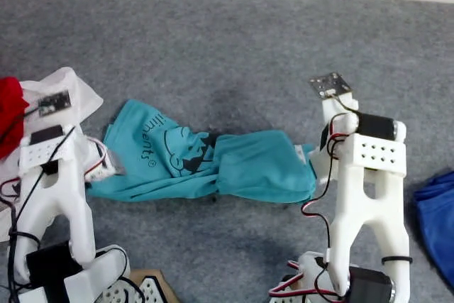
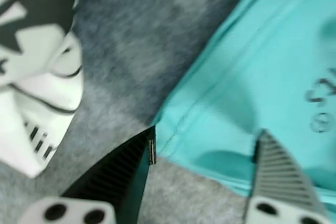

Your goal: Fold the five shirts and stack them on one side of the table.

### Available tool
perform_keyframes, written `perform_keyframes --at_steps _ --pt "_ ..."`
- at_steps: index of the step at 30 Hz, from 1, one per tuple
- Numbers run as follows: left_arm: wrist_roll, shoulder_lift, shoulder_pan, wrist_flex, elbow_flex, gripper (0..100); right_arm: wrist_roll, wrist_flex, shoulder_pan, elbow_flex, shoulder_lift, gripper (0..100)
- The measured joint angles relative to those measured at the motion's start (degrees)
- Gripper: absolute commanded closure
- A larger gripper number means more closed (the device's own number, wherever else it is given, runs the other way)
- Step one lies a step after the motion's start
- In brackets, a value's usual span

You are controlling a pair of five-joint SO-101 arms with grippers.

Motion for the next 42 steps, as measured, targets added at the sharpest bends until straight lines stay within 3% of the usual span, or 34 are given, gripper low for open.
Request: perform_keyframes --at_steps 6,14,23,34,42 --pt "0.0 0.0 -4.7 -2.9 4.3 66 0.0 -0.9 0.0 0.0 0.0 69.9" --pt "-0.1 0.0 -4.0 -12.0 10.0 67 0.0 -0.9 -0.6 0.0 0.0 69.9" --pt "0.0 -1.1 3.2 -13.8 10.4 100 0.0 -0.9 -0.9 0.0 0.0 69.9" --pt "0.0 -1.1 5.7 -14.0 9.8 98 0.0 -0.9 0.4 0.0 0.0 69.9" --pt "0.0 -1.0 19.3 -2.5 -5.3 98 -6.3 -0.9 0.4 0.0 -0.8 69.9"
